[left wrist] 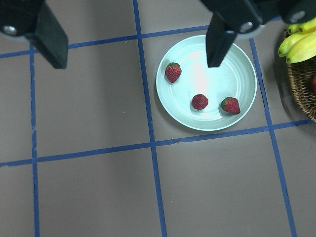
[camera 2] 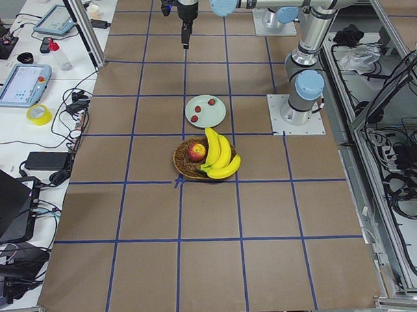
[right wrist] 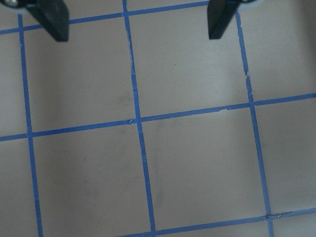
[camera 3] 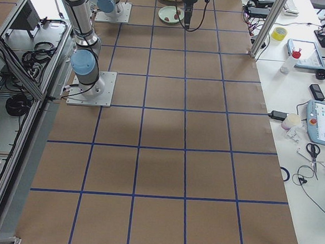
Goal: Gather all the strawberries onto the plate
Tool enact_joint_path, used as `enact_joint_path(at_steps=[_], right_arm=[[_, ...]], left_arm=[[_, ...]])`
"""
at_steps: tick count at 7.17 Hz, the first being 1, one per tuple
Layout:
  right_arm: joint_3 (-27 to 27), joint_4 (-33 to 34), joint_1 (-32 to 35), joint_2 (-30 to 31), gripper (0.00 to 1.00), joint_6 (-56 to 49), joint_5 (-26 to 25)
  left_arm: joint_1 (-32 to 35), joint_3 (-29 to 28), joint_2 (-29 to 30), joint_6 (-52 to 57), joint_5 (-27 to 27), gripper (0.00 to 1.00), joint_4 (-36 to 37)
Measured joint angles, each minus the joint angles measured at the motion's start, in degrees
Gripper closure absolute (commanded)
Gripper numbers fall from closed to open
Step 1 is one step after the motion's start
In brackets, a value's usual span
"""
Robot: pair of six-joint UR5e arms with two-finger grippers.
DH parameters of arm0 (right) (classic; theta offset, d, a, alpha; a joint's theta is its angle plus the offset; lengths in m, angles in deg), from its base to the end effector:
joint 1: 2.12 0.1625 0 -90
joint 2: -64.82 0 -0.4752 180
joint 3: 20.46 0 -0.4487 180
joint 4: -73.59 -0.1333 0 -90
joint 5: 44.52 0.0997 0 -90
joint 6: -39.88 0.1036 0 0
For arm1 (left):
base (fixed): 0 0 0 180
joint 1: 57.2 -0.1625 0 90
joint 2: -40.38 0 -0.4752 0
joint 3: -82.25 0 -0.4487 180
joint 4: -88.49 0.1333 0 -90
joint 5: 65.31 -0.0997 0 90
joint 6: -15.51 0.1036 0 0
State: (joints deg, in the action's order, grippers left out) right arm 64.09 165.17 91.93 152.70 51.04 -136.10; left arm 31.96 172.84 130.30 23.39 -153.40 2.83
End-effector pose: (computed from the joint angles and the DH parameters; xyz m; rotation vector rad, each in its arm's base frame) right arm 0.1706 -0.5631 0.5688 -0.1955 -3.1164 0.1384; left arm -0.1286 -0.5564 0.5371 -0.1928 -3.1056 0.1077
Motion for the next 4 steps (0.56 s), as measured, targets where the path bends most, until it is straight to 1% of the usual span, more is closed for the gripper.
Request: enact_joint_path(at_steps=[2,4], right_arm=[[0.0,0.0,0.0,0.0,0.00,0.0,0.0],[0.0,0.0,0.0,0.0,0.00,0.0,0.0]], left_arm=[[0.2,-0.4,-0.8,0.2,-0.3,0.00,-1.3],[0.3,-0.6,-2.6,0.2,-0.5,0.00,-4.7]])
